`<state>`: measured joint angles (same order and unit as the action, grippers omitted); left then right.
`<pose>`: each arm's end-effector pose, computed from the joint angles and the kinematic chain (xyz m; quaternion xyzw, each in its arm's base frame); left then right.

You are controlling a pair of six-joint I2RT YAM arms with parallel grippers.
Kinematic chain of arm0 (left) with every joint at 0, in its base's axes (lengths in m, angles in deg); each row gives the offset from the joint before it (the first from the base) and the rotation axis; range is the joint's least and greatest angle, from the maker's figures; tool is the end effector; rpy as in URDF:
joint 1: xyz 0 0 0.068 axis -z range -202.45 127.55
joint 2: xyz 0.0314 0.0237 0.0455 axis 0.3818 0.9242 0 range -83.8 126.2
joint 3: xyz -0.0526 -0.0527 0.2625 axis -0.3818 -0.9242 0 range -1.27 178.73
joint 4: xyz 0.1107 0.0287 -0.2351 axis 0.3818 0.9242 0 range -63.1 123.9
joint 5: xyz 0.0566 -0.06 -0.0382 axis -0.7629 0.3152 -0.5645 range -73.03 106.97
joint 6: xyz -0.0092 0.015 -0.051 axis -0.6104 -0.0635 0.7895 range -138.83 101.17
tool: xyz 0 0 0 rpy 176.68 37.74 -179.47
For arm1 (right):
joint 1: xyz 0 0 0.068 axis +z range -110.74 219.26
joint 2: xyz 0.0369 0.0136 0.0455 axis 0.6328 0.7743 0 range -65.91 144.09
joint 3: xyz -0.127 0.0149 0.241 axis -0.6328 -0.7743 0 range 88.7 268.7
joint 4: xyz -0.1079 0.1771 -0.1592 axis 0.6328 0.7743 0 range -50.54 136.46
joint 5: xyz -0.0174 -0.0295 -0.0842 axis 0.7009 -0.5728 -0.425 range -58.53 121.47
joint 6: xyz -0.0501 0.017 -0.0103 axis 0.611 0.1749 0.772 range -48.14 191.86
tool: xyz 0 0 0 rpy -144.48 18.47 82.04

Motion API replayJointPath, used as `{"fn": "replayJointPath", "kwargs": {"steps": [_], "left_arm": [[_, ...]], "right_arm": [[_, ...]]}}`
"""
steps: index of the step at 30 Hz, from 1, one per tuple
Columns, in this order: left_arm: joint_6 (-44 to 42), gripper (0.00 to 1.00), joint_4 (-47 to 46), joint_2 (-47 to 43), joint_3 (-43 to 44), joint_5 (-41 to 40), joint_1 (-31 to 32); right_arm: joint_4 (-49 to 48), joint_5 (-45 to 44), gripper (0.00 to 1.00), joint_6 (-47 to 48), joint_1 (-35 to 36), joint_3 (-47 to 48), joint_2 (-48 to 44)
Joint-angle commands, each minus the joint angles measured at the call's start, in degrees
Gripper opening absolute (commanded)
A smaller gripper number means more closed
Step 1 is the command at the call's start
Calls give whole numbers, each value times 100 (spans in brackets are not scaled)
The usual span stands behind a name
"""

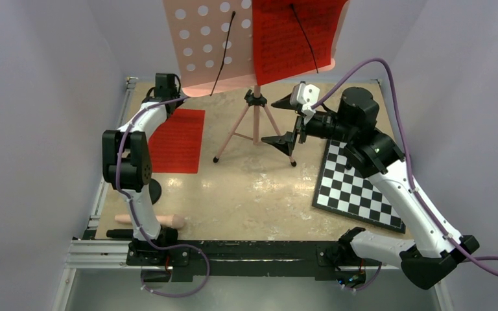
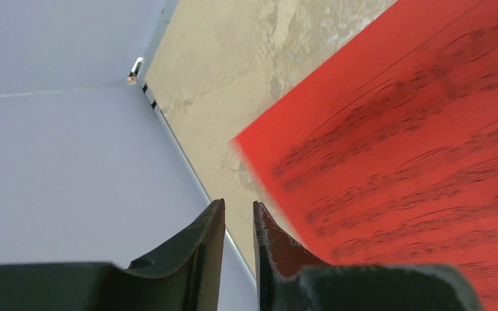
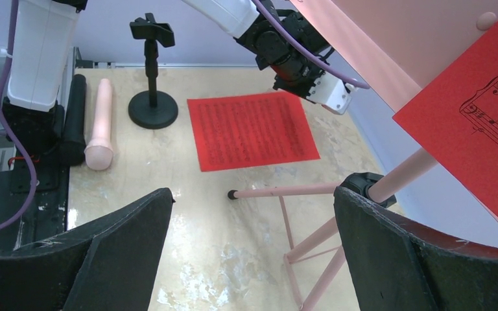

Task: Pack up the instrument practice props

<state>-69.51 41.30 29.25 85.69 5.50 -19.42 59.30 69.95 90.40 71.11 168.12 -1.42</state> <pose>0.4523 -0.0168 0.2319 0.3708 0.8250 0.2513 0.3445 0.1828 0.1397 0.4641 -0.4977 0.5346 0.3151 0.6060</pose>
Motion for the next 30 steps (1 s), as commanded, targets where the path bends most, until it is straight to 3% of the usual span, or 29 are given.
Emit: {"fn": "replayJointPath", "kwargs": {"steps": [1, 6, 11, 18, 24, 28, 30], "left_arm": [[-4, 36, 22, -278, 104, -518, -30], [-28, 54, -478, -608, -235, -584, -30], [304, 57, 182, -1384, -592, -283, -30], [1510, 56, 2642, -3122, -1215, 1723, -30], [1146, 57, 2581, -4802, -2637, 3002, 110], [745, 57, 3139, -5335, -2510, 4535, 280], [701, 56, 3367, -5446, -2173, 4931, 580]], "right_arm": [[-118, 14, 99, 0, -39, 59, -117], [-110, 90, 99, -17, -50, 138, -106], [252, 161, 99, -37, -111, 449, -182], [1191, 317, 99, -50, -530, 1067, -581], [1871, 242, 97, -765, -1128, 1997, -444], [1385, 494, 94, -1626, -1755, 2347, -276], [1106, 616, 92, -1948, -2013, 2517, -110]]}}
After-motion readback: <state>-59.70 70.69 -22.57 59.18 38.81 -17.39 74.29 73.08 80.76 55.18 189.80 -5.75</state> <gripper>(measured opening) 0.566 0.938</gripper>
